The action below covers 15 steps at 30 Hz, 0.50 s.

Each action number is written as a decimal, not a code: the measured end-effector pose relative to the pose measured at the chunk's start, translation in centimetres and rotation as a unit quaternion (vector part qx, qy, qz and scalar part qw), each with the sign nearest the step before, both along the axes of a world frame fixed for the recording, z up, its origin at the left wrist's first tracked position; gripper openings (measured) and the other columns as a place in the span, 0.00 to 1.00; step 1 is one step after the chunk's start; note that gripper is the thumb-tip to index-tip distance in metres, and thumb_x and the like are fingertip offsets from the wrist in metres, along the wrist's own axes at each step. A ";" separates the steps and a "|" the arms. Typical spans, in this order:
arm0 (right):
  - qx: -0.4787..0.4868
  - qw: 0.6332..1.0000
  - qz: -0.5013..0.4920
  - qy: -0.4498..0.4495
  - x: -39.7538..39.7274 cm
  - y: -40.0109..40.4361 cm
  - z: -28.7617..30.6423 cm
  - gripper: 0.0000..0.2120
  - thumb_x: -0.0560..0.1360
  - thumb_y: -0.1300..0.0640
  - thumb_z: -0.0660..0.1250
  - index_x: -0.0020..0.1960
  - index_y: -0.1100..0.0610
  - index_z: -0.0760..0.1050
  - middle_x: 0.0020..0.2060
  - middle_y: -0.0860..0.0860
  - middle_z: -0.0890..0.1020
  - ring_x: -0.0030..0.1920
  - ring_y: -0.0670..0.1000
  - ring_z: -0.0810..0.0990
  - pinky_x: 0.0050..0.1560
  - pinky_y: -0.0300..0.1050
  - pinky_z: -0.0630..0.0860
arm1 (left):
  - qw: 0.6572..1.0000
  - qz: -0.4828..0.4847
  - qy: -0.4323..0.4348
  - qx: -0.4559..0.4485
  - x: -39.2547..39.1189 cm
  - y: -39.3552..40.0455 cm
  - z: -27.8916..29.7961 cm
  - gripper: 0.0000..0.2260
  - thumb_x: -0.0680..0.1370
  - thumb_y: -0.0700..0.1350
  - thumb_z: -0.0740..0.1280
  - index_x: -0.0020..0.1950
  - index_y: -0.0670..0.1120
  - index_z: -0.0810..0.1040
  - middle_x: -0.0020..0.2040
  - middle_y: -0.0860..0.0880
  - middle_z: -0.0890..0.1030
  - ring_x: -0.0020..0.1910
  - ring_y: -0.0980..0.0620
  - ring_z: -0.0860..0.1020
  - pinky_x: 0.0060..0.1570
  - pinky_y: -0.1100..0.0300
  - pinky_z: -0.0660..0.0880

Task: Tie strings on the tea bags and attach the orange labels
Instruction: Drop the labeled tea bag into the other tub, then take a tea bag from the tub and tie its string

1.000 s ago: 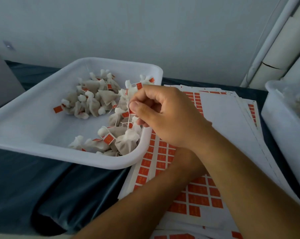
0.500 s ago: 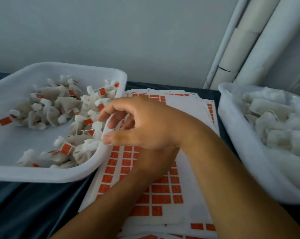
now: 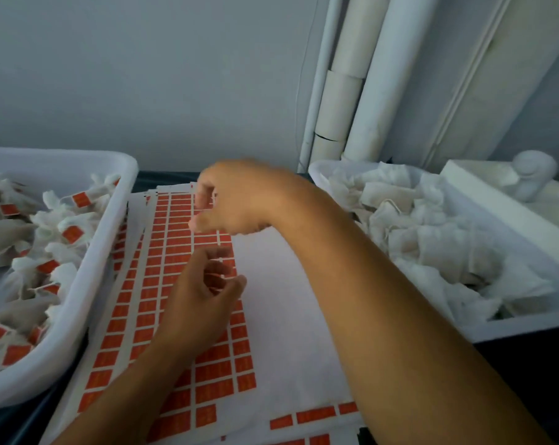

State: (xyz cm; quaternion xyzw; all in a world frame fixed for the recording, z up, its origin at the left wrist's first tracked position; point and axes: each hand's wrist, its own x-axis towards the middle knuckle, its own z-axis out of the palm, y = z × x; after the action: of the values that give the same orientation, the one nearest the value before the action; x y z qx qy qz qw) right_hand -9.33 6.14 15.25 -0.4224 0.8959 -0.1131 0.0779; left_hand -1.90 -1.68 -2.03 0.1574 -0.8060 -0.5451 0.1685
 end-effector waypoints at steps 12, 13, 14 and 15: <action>0.055 0.917 -0.376 0.118 -14.7 13.0 -1.2 0.13 0.74 0.54 0.71 0.55 0.59 0.79 0.54 0.59 0.83 0.49 0.60 0.80 0.45 0.46 0.74 | 1.000 -0.009 0.006 0.002 -0.2 -0.2 -0.2 0.15 0.79 0.49 0.72 0.61 0.61 0.71 0.52 0.63 0.78 0.46 0.57 0.80 0.27 0.76 0.72; 0.075 0.913 -0.383 0.117 -15.0 13.8 -2.2 0.15 0.74 0.53 0.71 0.57 0.59 0.79 0.54 0.59 0.82 0.50 0.61 0.80 0.44 0.45 0.73 | 1.000 -0.008 0.009 0.001 -0.3 -0.2 -0.4 0.15 0.79 0.49 0.72 0.61 0.61 0.71 0.52 0.62 0.78 0.46 0.57 0.80 0.27 0.75 0.72; 0.097 0.913 -0.382 0.106 -15.2 14.2 -3.1 0.15 0.74 0.53 0.71 0.58 0.58 0.79 0.53 0.58 0.82 0.50 0.60 0.81 0.42 0.45 0.73 | 1.000 -0.008 0.009 0.009 -0.3 -0.2 -0.3 0.15 0.79 0.49 0.72 0.61 0.61 0.71 0.52 0.62 0.78 0.46 0.56 0.80 0.27 0.75 0.72; 0.119 0.915 -0.374 0.090 -15.2 14.5 -4.0 0.13 0.73 0.53 0.71 0.57 0.55 0.79 0.49 0.56 0.82 0.49 0.59 0.81 0.40 0.44 0.73 | 1.000 -0.012 0.009 0.011 -0.2 -0.2 -0.3 0.15 0.79 0.49 0.72 0.60 0.61 0.71 0.52 0.62 0.78 0.46 0.56 0.80 0.27 0.75 0.72</action>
State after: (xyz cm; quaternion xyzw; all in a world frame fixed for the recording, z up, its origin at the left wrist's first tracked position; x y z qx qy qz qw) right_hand -24.56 20.65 11.26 -0.0524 0.9986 0.0122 -0.0011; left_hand -2.15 -1.88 -2.31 0.1446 -0.8003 -0.5575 0.1669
